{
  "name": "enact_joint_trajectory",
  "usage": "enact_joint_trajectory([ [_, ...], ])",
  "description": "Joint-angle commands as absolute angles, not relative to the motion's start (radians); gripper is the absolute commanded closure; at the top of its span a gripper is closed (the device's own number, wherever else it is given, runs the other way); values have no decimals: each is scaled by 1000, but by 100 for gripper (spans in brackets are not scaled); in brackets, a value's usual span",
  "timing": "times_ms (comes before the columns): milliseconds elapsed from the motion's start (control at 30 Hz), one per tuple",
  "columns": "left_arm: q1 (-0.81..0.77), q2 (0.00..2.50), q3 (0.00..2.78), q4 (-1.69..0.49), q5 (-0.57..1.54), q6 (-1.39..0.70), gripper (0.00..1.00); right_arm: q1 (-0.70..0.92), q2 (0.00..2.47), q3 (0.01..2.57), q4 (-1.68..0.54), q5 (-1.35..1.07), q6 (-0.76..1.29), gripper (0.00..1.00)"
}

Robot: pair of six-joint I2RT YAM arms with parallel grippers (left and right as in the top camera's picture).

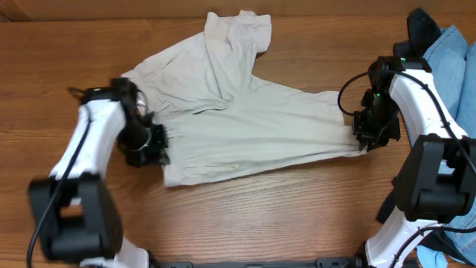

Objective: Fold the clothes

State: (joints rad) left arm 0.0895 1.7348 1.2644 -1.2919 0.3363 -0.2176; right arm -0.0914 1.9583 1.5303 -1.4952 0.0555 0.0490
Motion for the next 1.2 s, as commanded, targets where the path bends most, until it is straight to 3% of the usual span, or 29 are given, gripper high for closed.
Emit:
enact_joint_trajectory([
  [0,132,1655,1252,-1370,278,-238,96,-99,1958,1524,-1498,73,53,83],
  [367,131,1618,1004,-1382,316,-225,96,-99,1958,1524,-1521,73,54,82],
  [600,131,1618,970,-1367,249,-332,94,-99,1958,1525,-1502,38,53,82],
  [867,131,1618,1065,-1171,236,-380,75,-94,1958,1527,-1383,-215,-71,82],
  [1167,96,1619,1185,-1042,420,-386,67,-40,1958,1527,-1294,-290,-121,77],
])
